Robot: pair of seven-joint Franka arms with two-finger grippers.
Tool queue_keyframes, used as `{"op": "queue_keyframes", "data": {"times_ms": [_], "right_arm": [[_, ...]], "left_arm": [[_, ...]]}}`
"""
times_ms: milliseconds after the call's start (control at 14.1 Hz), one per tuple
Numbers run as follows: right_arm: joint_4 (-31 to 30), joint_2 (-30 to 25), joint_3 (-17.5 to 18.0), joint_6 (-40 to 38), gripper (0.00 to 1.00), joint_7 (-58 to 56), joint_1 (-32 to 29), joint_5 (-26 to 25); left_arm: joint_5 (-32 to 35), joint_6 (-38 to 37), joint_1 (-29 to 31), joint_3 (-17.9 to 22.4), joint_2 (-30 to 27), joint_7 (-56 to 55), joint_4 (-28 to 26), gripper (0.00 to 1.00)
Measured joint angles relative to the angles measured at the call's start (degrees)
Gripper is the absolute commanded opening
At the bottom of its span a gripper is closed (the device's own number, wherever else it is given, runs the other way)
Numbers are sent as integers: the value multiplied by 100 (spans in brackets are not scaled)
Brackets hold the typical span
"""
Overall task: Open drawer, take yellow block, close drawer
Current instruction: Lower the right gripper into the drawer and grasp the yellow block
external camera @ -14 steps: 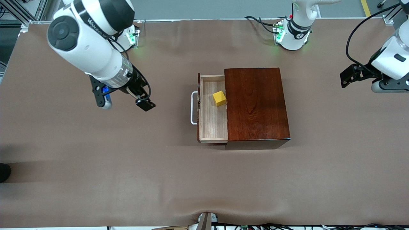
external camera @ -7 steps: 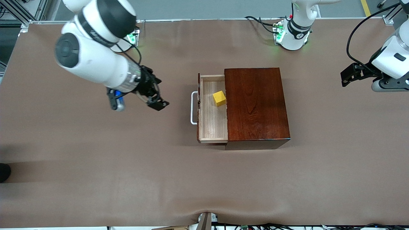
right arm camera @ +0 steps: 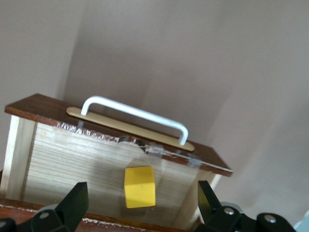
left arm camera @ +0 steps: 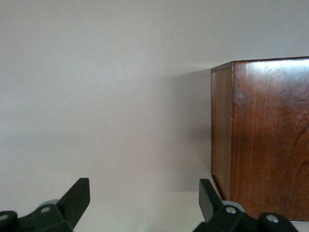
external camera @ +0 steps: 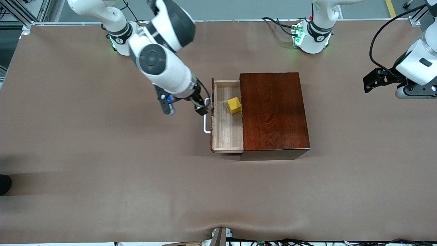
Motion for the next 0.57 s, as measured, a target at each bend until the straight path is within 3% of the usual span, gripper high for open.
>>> {"op": "queue_keyframes", "data": {"times_ms": [566], "right_arm": [[0, 412, 2, 617, 100, 785, 323, -1]], "left_arm": [[-1, 18, 0, -2, 80, 5, -31, 100]]}}
